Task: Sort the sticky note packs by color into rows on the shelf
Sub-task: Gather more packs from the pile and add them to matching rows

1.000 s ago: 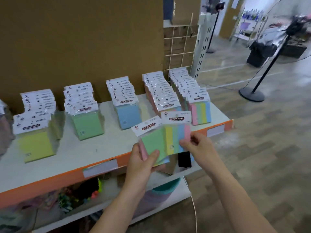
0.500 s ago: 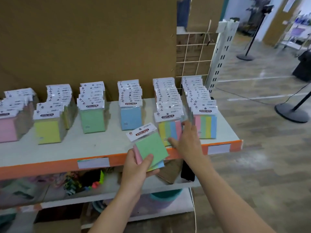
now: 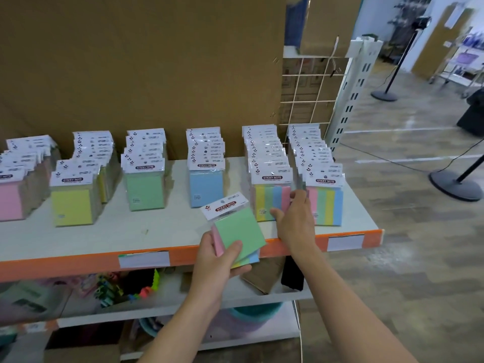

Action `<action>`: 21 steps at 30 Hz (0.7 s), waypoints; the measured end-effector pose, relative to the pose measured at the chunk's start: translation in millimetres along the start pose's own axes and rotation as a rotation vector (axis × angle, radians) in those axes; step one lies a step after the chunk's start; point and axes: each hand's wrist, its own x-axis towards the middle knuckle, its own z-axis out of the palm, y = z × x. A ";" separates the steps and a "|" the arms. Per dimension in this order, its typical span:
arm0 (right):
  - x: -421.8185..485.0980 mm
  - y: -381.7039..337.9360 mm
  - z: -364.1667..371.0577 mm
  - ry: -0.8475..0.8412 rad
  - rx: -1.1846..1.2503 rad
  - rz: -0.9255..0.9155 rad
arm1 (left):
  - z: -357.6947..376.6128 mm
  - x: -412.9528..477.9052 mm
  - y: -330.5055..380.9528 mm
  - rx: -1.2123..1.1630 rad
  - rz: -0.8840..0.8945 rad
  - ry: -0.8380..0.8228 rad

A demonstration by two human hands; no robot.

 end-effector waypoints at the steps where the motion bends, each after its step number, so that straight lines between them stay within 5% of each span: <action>1: -0.1 0.7 0.2 0.007 -0.003 0.006 | -0.6 0.2 0.0 -0.002 0.001 -0.008; 11: -39.5 -1.8 -15.1 0.114 0.034 -0.209 | -14.3 0.8 -0.5 0.034 0.045 -0.012; 16: -52.5 -12.4 -17.2 -0.440 0.283 -0.175 | -19.9 2.4 3.7 0.075 0.113 0.023; 21: -50.4 -15.6 -6.5 -0.420 0.420 -0.106 | -35.6 1.5 10.7 0.027 0.143 0.065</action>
